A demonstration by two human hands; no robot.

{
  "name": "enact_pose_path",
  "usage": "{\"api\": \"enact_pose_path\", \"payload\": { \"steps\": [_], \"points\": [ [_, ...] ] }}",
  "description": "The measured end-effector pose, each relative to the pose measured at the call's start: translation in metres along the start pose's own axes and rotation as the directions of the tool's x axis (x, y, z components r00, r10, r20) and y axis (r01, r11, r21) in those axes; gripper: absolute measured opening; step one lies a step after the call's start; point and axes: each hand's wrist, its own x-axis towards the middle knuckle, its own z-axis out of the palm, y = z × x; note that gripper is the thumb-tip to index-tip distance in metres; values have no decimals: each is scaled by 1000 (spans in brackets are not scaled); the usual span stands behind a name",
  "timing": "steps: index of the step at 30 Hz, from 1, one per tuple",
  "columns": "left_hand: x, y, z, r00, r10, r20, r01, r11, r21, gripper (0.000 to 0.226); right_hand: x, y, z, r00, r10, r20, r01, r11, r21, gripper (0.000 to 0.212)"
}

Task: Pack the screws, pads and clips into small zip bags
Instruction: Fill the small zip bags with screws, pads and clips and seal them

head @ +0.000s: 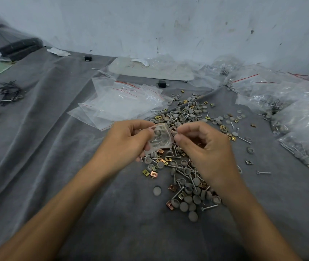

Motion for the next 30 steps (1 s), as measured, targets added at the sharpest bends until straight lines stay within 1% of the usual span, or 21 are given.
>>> {"api": "enact_pose_path", "payload": {
  "steps": [2,3,5,7,9,11,13,16,18,20,25,30],
  "points": [
    [3,1,-4,999,-13,-41,11,999,-42,19,-1,1,-6,1000,26,18,-25,999,-38,6],
    [4,2,-7,998,-18,-59,14,998,-61,18,-2,1,-7,998,37,56,-33,996,-78,2],
    [6,2,-11,996,-23,-85,16,996,-83,17,-5,3,-6,982,57,182,-17,976,-216,7],
    [7,2,-13,995,-27,-97,18,996,-91,16,-7,4,1,949,73,308,42,936,-351,6],
    [7,2,-13,995,-26,-96,17,995,-96,15,-11,2,13,903,101,417,76,919,-388,7],
    [6,2,-12,995,-27,-93,18,995,-97,15,-16,2,26,859,149,490,93,895,-436,15],
    [6,3,-12,996,-25,-89,17,995,-97,15,-21,2,36,858,193,476,106,841,-531,28],
    [6,3,-12,996,-25,-88,17,996,-88,16,-26,2,44,900,215,378,92,755,-650,48],
    [6,4,-11,996,-28,-90,21,996,-85,17,-30,0,50,913,209,350,113,694,-711,54],
    [5,4,-11,996,-30,-90,23,996,-82,17,-32,-3,55,920,194,340,132,664,-736,53],
    [5,6,-11,995,-35,-95,26,995,-92,17,-33,-6,53,916,177,359,166,648,-743,36],
    [4,8,-10,995,-37,-94,28,994,-102,16,-31,-7,50,880,212,424,207,634,-745,26]
  ]
}}
